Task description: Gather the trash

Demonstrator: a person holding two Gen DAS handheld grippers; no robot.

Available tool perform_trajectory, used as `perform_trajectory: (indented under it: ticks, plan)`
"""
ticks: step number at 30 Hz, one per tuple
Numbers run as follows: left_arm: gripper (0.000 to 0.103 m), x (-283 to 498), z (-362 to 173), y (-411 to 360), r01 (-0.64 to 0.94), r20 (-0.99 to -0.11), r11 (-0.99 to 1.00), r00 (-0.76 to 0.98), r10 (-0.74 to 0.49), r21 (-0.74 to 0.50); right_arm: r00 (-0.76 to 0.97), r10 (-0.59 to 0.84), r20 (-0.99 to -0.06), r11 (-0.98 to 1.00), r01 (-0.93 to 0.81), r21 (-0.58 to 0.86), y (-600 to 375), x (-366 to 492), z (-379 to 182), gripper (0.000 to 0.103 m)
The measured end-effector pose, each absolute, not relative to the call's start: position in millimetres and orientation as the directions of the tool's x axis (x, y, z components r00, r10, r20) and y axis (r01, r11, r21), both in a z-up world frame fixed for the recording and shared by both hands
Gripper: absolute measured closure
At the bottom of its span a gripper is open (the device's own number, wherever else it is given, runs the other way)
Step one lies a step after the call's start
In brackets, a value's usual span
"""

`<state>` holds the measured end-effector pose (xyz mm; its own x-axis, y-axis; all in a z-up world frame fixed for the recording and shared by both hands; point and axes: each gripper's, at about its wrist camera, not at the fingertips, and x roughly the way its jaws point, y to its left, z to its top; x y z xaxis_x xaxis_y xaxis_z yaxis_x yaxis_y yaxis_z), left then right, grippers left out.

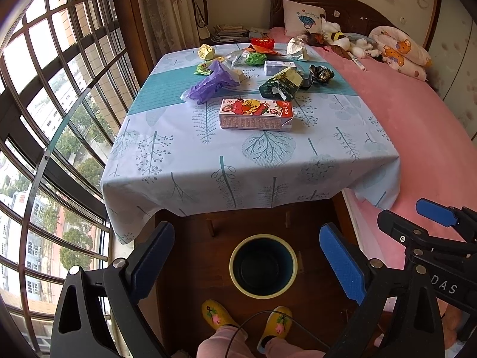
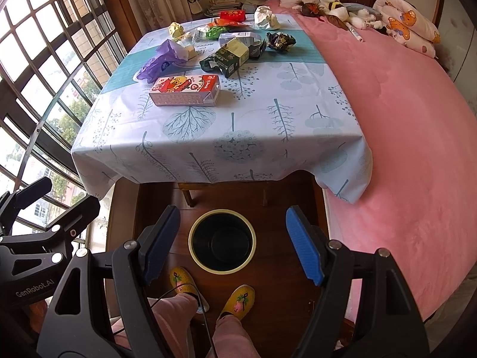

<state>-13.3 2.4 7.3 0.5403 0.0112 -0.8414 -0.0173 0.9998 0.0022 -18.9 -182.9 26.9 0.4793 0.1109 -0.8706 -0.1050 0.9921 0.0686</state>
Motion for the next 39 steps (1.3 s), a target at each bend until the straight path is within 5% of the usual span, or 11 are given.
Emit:
perform_trajectory:
  ticks: [39]
  plan:
    - [0.004,11.6,7.0,5.6,-0.053,-0.854,0.998,0.518,0.044,0.019,0.467,0.172,-0.867,0.983,-0.138,0.121,-171.3,7.2,28.5,0.031]
